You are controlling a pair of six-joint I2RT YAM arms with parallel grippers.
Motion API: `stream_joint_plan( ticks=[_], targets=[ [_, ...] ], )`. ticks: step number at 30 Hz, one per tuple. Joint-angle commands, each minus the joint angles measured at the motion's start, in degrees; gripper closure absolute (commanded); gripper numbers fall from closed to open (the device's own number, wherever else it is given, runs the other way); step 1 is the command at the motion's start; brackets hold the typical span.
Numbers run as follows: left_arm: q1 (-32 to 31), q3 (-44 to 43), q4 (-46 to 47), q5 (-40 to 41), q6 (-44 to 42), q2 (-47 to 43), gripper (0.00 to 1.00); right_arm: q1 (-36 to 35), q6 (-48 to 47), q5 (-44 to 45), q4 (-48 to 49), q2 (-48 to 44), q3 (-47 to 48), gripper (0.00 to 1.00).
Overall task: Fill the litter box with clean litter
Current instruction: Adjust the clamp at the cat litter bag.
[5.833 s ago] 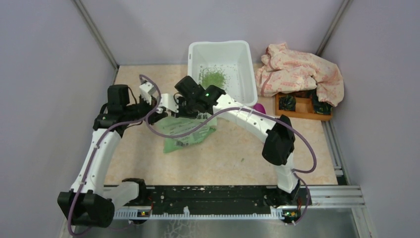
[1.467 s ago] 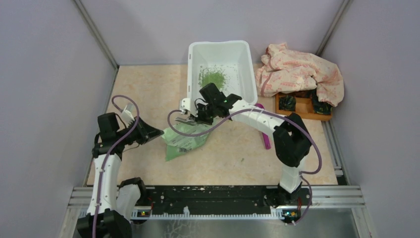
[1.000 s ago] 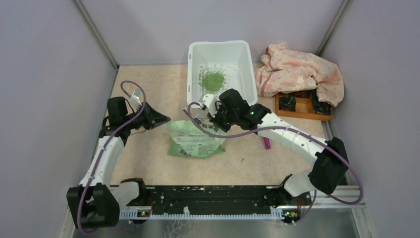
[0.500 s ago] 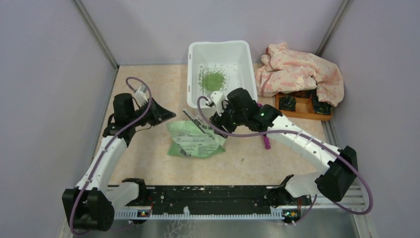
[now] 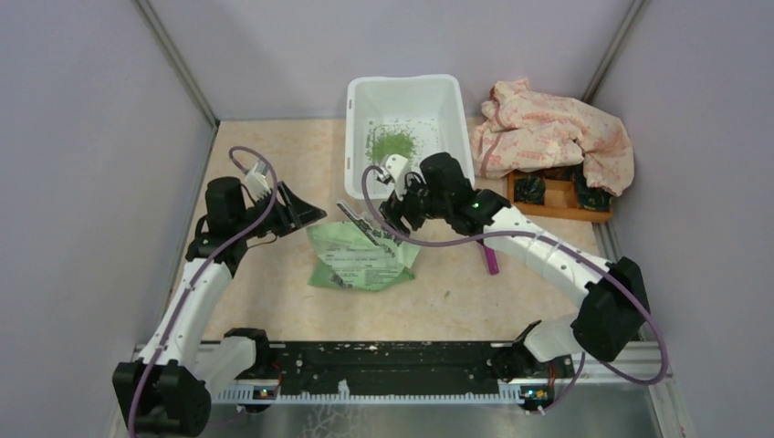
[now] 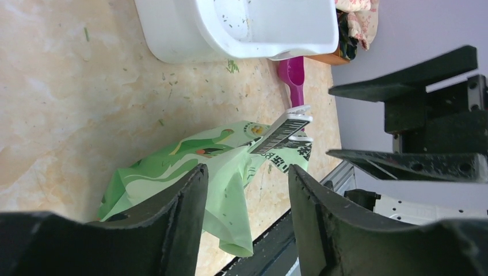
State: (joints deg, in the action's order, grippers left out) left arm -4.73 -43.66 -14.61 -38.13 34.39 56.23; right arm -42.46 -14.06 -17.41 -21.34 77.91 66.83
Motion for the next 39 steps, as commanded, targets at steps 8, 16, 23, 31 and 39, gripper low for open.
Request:
stream_joint_plan(
  ticks=[8, 16, 23, 31, 39],
  targets=[
    [0.08, 2.67, -0.33, -0.60, -0.72, -2.64, 0.39, 1.28, 4.16, -11.45, 12.22, 8.39, 4.46, 0.36],
    [0.07, 5.44, 0.93, -1.40, -0.20, -3.44, 0.45, 1.49, 4.33, -15.46, 12.23, 9.53, 4.64, 0.38],
    [0.10, 5.45, 1.51, -1.51, -0.12, -2.91, 0.46, 1.50, 5.02, -17.11, 12.60, 10.29, 4.81, 0.44],
    [0.07, 4.56, 1.80, -1.34, -0.28, -2.03, 0.47, 1.48, 4.98, -20.10, 12.48, 9.99, 4.44, 0.47],
    [0.07, 2.63, 1.60, -1.16, -0.74, -0.79, 0.48, 1.43, 4.91, -20.69, 11.51, 10.15, 5.18, 0.51]
  ],
)
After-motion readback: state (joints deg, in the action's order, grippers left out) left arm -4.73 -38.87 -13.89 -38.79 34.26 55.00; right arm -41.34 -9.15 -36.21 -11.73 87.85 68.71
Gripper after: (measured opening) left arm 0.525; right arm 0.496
